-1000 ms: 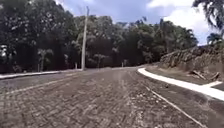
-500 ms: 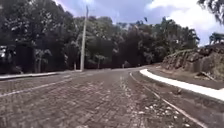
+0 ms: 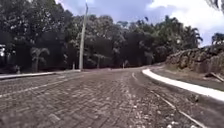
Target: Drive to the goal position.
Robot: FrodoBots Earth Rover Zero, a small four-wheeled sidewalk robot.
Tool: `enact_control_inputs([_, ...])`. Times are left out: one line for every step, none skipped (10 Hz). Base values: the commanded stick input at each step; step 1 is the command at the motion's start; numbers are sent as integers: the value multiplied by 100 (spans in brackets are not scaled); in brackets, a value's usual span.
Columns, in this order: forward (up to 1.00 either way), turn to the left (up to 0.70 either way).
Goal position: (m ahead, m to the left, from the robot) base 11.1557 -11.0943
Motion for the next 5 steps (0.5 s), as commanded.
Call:
enact_control_inputs([100,0])
enact_control_inputs([100,0])
enact_control_inputs([100,0])
enact_control_inputs([100,0])
enact_control_inputs([100,0])
